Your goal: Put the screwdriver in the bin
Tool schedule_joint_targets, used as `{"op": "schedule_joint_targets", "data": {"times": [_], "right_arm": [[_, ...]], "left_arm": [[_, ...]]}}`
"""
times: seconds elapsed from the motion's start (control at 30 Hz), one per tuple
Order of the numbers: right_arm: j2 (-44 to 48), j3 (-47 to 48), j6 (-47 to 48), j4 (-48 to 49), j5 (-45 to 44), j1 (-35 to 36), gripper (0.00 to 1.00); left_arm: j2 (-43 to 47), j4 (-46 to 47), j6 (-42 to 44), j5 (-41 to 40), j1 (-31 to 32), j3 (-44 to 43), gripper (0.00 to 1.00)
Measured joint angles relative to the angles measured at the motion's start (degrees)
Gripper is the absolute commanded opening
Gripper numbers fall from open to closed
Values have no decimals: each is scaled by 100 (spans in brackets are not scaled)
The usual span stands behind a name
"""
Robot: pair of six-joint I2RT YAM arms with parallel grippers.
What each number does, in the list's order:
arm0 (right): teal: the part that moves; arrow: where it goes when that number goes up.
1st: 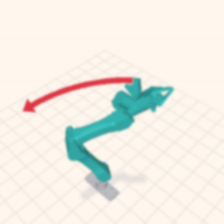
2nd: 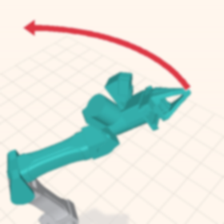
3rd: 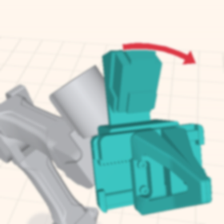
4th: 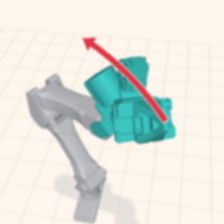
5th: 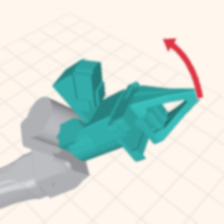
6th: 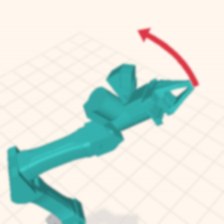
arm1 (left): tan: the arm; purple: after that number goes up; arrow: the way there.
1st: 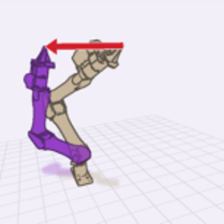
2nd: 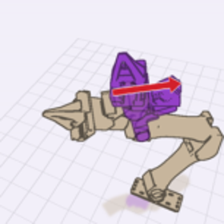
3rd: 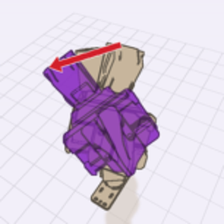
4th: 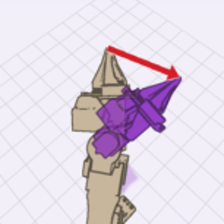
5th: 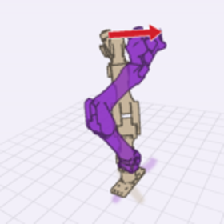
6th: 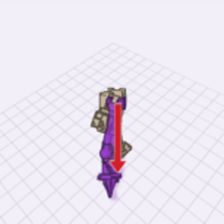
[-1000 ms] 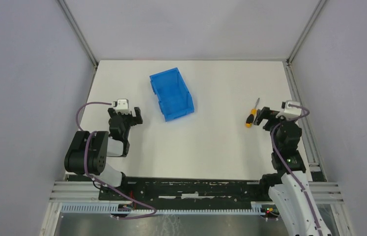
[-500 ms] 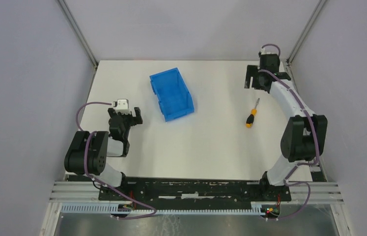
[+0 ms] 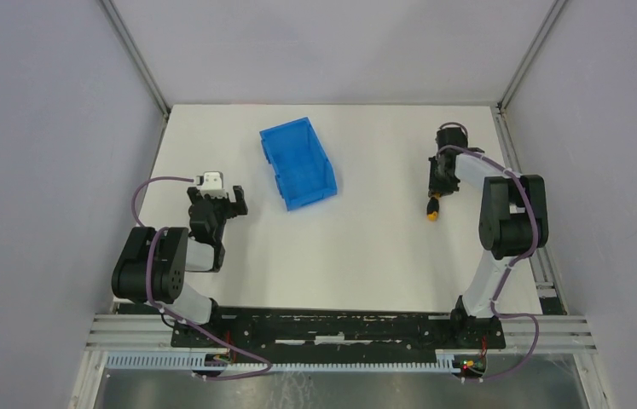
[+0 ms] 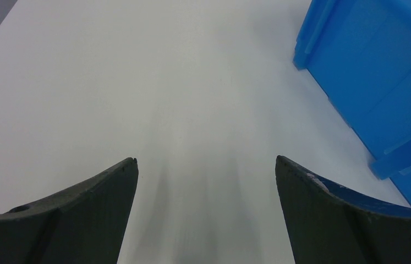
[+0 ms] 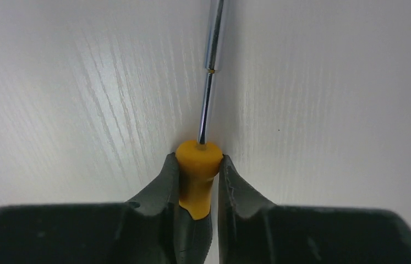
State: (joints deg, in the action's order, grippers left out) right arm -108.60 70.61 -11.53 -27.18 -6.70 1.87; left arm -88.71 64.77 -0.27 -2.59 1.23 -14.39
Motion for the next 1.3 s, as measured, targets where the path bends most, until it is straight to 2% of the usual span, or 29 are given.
{"op": "schedule_joint_targets", "data": {"times": [0.1,0.17,0.37,0.47,0.67,0.77,0.87,0.97,1.1,1.2,1.3], "right_arm": [[-33,229,74,-354,79,-2,2],[-201,822,203,-1029,186,-7,1],[-579,3956,490,-2691,435,-11,0],[-420,4863,492,-2949,483,-9,0],[66,4760,127,-2953,522,85,0],[170,4542,-144,-2625,398,439,0],[256,4194,-398,-1926,175,1335,0],[199,3982,-579,-1152,160,2538,0],[-291,4413,-555,-555,101,3672,0],[-658,4476,-240,155,-111,4039,0],[-848,4050,31,793,-321,4166,0]], "left_arm": [[0,0,2,0,0,0,100],[0,0,0,0,0,0,100],[0,-2,0,0,0,0,100],[0,-2,2,0,0,0,100],[0,0,0,0,0,0,100],[0,0,0,0,0,0,100],[0,-2,2,0,0,0,100],[0,0,2,0,0,0,100],[0,-2,0,0,0,0,100],[0,-2,0,0,0,0,100],[0,0,0,0,0,0,100]]}}
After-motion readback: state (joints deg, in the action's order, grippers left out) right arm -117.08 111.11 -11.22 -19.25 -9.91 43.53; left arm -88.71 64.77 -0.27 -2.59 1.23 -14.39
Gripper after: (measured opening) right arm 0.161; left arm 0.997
